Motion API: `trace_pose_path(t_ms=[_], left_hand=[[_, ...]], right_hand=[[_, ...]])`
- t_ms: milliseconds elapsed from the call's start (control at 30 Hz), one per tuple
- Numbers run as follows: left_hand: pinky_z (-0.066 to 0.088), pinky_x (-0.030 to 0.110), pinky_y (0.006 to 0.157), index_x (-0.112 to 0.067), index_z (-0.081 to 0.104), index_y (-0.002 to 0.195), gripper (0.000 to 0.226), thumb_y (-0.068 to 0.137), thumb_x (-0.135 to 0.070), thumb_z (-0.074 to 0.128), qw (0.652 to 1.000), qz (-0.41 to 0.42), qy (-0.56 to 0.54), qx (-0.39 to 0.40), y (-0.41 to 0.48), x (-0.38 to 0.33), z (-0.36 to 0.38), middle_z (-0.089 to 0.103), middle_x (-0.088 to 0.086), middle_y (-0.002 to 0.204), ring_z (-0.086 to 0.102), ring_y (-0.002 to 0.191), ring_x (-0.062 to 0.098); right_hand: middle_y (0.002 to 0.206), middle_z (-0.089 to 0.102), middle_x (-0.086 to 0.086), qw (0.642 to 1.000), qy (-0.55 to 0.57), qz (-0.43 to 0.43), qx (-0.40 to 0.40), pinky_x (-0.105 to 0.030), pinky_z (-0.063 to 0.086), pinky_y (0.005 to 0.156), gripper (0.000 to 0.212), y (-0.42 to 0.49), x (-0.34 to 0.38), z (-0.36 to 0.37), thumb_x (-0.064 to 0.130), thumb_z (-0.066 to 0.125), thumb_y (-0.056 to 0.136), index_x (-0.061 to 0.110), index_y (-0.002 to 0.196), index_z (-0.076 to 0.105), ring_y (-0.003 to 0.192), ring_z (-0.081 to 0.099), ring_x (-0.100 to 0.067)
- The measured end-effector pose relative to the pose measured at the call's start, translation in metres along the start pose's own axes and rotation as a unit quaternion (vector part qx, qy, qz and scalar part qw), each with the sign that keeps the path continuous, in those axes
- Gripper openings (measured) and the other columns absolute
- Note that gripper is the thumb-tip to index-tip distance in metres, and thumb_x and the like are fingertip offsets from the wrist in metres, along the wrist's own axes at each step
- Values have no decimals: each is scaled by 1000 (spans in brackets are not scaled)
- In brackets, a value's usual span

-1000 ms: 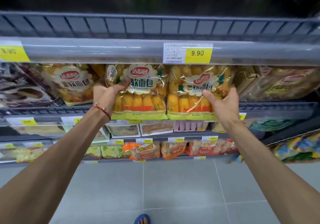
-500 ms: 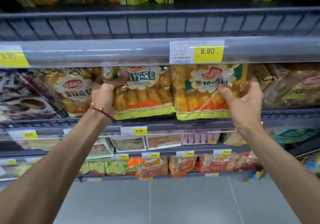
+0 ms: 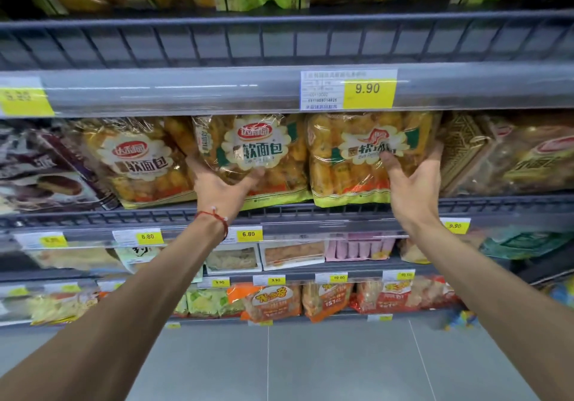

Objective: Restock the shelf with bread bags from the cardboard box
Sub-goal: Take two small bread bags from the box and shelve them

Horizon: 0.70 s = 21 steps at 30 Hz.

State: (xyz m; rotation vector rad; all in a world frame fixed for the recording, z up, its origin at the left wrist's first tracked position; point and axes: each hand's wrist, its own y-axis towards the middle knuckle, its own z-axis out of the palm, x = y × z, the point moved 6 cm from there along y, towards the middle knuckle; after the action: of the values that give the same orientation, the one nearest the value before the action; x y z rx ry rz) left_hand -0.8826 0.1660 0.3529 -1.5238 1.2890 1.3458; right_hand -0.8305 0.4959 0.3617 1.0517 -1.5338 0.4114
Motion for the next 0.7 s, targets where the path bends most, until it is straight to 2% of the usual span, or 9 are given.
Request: trace_pose_path(t_ms=[67,133,233,267,333,367,433,533,700], left_hand=[[34,-7,84,-17,21,148,106,67,-16,90,999,24,-25,-17,1,2,2,46,-6,127,52,112,1],[37,-6,82,-21,25,147,104,67,-12,90,998,44,-44,-21,9,3,3,49,-11,125,51,120,7],[42,0,89,-17,24,149,101,70,-10,87,998,55,-44,-7,15,9,5,51,-5,129,50,121,9],[43,6,96,-16,24,148,98,72,-10,86,998,49,-41,-4,15,13,5,49,-1,133,49,123,11],[41,27,109,-16,25,146,91,76,-12,83,999,30,-30,4,14,21,4,48,1,133,49,124,14],[40,32,111,-17,25,145,89,77,-12,82,999,20,-26,7,15,24,4,48,0,131,49,123,14],[39,36,111,-19,26,144,85,79,-11,80,999,6,-25,19,17,27,3,48,-2,128,49,121,15],[38,35,111,-18,25,144,85,80,-12,80,999,3,-21,28,20,29,4,49,-1,130,48,122,15],[40,31,108,-14,25,146,85,80,-9,79,999,-5,-27,21,20,32,4,50,-1,128,49,121,14]], right_hand=[[148,49,3,1000,2,-1,-4,-9,31,110,97,-1,0,4,41,71,93,11,162,11,132,52,-21],[135,50,10,1000,6,-5,-11,5,28,94,95,1,-3,6,34,71,95,8,162,9,122,55,-18],[126,42,23,1000,13,-19,-18,13,18,86,90,1,-4,7,29,68,98,6,162,9,113,48,5],[128,38,25,999,17,-21,-19,13,16,87,90,2,-5,8,30,68,98,5,161,9,114,42,14],[126,32,25,999,26,-13,-13,15,14,84,87,1,-7,10,27,66,100,2,161,8,102,28,35],[126,30,23,1000,24,-9,-14,15,13,82,86,1,-7,11,25,65,100,1,160,8,96,24,37],[127,30,23,999,29,-12,-18,15,13,83,86,2,-6,11,26,65,100,2,160,8,99,24,30],[115,30,38,999,23,-21,-33,12,17,85,82,3,-4,11,21,66,100,2,158,12,101,31,25],[112,44,31,997,23,-19,-69,8,25,87,70,2,-5,7,20,70,97,-1,148,27,99,44,17]])
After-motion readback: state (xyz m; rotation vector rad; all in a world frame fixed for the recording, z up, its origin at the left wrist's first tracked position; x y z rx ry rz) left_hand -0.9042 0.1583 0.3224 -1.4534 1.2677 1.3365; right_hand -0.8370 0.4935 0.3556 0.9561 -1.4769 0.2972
